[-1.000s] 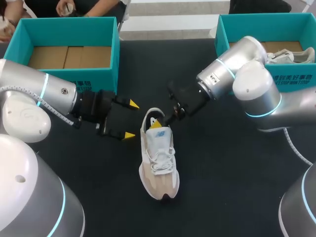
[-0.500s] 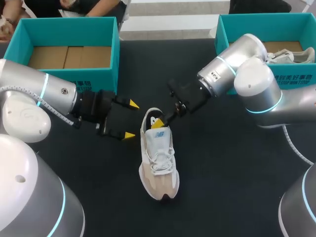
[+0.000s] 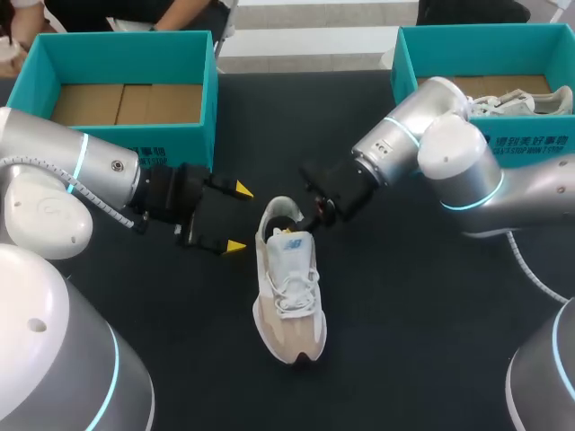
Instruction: Take the shoe out of the shoebox, open the shoe tongue, remove and reinsert the insole, then place the shoe into the shoebox
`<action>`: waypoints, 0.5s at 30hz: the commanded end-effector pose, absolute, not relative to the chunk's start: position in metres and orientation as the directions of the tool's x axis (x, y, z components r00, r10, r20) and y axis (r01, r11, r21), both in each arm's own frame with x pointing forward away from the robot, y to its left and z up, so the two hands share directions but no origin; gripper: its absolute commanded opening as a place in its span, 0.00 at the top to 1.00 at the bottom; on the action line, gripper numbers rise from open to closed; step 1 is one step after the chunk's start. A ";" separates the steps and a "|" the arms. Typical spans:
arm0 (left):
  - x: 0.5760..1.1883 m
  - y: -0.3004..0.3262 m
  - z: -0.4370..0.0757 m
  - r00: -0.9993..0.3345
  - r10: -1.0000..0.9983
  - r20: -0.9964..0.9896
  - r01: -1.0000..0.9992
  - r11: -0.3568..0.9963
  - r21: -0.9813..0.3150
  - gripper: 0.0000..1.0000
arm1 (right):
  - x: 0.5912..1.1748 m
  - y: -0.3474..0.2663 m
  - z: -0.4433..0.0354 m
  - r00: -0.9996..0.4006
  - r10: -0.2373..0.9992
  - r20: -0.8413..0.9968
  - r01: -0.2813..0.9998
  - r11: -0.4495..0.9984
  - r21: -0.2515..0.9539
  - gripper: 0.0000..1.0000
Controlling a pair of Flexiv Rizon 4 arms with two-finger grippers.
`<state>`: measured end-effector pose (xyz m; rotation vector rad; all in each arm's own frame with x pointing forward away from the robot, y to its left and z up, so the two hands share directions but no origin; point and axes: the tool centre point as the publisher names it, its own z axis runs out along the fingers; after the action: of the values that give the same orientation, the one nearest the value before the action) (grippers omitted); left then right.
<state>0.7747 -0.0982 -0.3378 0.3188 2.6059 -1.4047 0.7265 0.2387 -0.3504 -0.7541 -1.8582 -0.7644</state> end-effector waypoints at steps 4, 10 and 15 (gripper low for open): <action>0.774 -0.100 -0.338 -0.964 0.109 -0.243 0.262 0.540 -0.800 0.00 | 0.731 0.241 -0.345 -0.376 0.180 0.909 0.761 0.620 0.192 0.81; 0.774 -0.100 -0.338 -0.964 0.109 -0.243 0.262 0.540 -0.800 0.00 | 0.734 0.244 -0.336 -0.401 0.184 0.898 0.753 0.624 0.208 0.72; 0.774 -0.100 -0.338 -0.964 0.109 -0.243 0.262 0.540 -0.800 0.00 | 0.739 0.247 -0.331 -0.420 0.189 0.888 0.747 0.627 0.220 0.66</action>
<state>0.7747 -0.0982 -0.3378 0.3188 2.6059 -1.4047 0.7387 0.2456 -0.3343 -0.7367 -1.9304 -0.7749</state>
